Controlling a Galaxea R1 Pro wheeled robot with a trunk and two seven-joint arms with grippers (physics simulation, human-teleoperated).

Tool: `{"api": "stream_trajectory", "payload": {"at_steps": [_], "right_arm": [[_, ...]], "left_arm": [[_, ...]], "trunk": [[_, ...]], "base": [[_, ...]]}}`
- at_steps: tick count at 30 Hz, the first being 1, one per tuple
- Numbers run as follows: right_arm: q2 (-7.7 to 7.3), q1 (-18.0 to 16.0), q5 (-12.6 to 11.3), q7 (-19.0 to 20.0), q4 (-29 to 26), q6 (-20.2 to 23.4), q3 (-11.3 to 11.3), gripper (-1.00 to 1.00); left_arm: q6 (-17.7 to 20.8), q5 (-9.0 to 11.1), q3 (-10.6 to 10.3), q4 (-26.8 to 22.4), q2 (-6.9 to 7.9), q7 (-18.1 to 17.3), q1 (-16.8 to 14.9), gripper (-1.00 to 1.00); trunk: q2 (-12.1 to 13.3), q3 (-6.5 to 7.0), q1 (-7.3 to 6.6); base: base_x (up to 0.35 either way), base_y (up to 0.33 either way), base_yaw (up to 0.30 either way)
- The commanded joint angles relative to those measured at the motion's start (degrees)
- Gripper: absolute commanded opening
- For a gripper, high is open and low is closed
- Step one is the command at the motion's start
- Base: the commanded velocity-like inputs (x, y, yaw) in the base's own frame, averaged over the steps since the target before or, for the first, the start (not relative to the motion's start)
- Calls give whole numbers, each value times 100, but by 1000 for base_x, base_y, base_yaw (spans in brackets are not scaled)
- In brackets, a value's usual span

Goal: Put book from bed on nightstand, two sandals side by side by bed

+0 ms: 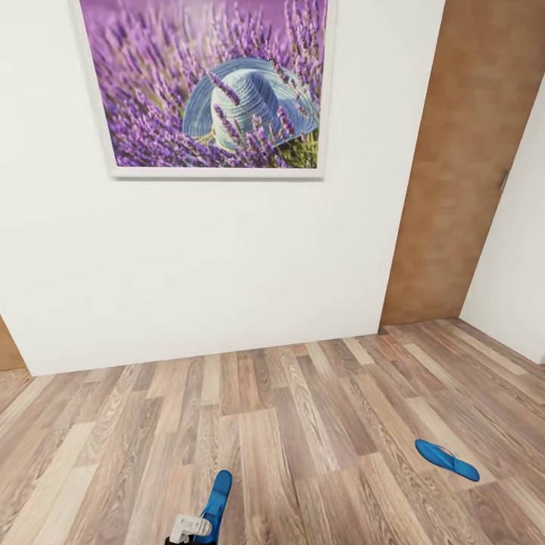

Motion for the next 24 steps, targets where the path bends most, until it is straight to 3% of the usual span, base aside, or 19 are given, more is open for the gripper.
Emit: {"api": "stream_trajectory", "payload": {"at_steps": [1, 24], "right_arm": [[1, -3, -51, 19, -1, 54, -11, 100], [1, -3, -44, 20, -13, 55, -9, 100]], "left_arm": [[-22, 16, -5, 4, 1, -19, -4, -100], [-22, 16, -5, 8, 1, -19, -4, -100]], "trunk": [[-2, -6, 2], [-2, -6, 2]], "base": [[326, 0, 0], [326, 0, -3]]}}
